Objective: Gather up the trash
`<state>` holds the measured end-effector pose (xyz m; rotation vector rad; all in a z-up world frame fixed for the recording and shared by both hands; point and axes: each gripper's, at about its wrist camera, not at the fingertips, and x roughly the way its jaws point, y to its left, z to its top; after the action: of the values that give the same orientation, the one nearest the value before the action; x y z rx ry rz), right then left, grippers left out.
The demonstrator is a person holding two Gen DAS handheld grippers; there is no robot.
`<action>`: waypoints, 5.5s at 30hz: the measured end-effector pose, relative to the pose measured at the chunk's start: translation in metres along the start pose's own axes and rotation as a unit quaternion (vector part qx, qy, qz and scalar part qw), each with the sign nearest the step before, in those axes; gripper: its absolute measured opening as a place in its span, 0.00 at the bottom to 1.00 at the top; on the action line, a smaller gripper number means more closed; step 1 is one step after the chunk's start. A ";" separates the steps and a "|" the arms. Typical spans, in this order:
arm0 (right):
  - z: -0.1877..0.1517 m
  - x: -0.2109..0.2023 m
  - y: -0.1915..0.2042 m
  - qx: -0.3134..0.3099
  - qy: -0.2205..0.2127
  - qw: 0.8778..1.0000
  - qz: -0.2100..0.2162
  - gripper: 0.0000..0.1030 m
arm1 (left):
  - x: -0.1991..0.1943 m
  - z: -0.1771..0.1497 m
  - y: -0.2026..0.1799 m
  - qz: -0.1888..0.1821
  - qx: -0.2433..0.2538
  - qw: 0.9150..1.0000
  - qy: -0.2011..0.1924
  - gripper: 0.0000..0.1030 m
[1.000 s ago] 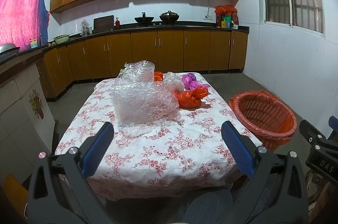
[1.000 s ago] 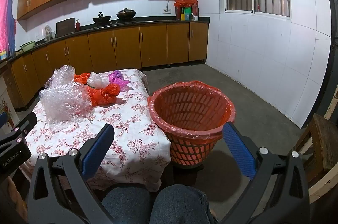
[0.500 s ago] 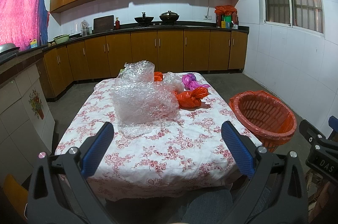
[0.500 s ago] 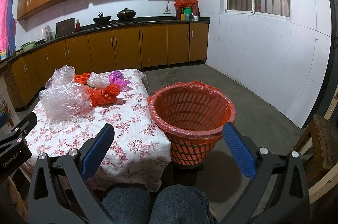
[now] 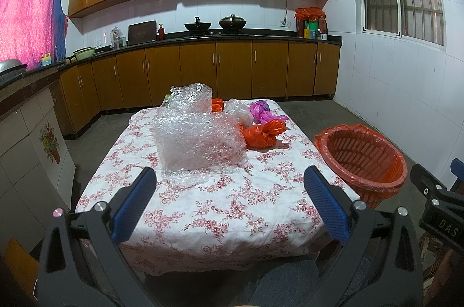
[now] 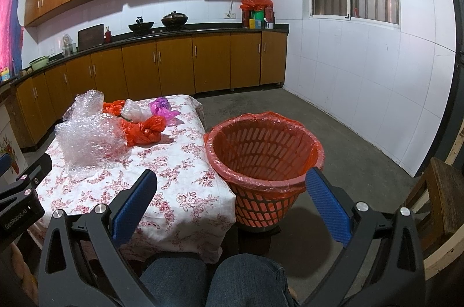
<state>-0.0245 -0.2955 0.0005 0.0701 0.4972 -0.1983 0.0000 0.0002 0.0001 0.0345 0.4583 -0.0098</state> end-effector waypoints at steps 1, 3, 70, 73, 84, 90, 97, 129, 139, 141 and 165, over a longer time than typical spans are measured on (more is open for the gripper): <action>0.000 0.000 0.000 0.000 0.000 1.000 0.000 0.98 | 0.000 0.000 0.000 0.000 0.000 1.000 0.000 0.96; 0.000 0.000 0.000 0.000 0.000 1.000 0.000 0.98 | 0.000 0.000 0.000 0.000 0.000 1.000 0.000 0.96; 0.019 0.085 0.027 -0.018 0.025 0.999 0.024 0.98 | 0.092 0.013 0.075 0.067 -0.048 0.996 0.032 0.96; 0.029 0.111 0.041 -0.017 0.032 0.998 0.048 0.98 | 0.112 0.021 0.091 0.078 -0.056 0.995 0.030 0.96; 0.066 0.241 0.102 -0.009 0.090 0.988 0.128 0.82 | 0.192 0.044 0.128 0.103 -0.067 0.992 0.035 0.96; 0.070 0.284 0.121 -0.005 0.119 0.981 0.153 0.77 | 0.224 0.044 0.126 0.091 -0.034 0.994 0.051 0.96; 0.057 0.307 0.135 -0.033 0.159 0.972 0.168 0.58 | 0.249 0.042 0.122 0.054 -0.014 0.996 0.072 0.73; 0.077 0.229 0.094 -0.035 0.097 0.978 0.179 0.02 | 0.173 0.070 0.090 -0.015 -0.020 1.000 0.005 0.04; 0.088 0.209 0.047 -0.014 0.077 0.986 0.147 0.02 | 0.155 0.091 0.052 -0.054 0.000 0.998 -0.022 0.04; 0.089 0.207 0.037 -0.011 0.074 0.988 0.138 0.02 | 0.153 0.095 0.043 -0.063 0.005 0.998 -0.027 0.04; 0.092 0.198 -0.090 0.029 0.073 0.997 0.004 0.02 | 0.179 0.121 -0.098 -0.246 0.027 0.969 -0.019 0.04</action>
<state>0.1705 -0.4286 -0.0159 0.1448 0.6373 -0.2009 0.2126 -0.1022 0.0263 -0.0270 0.4188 -0.5111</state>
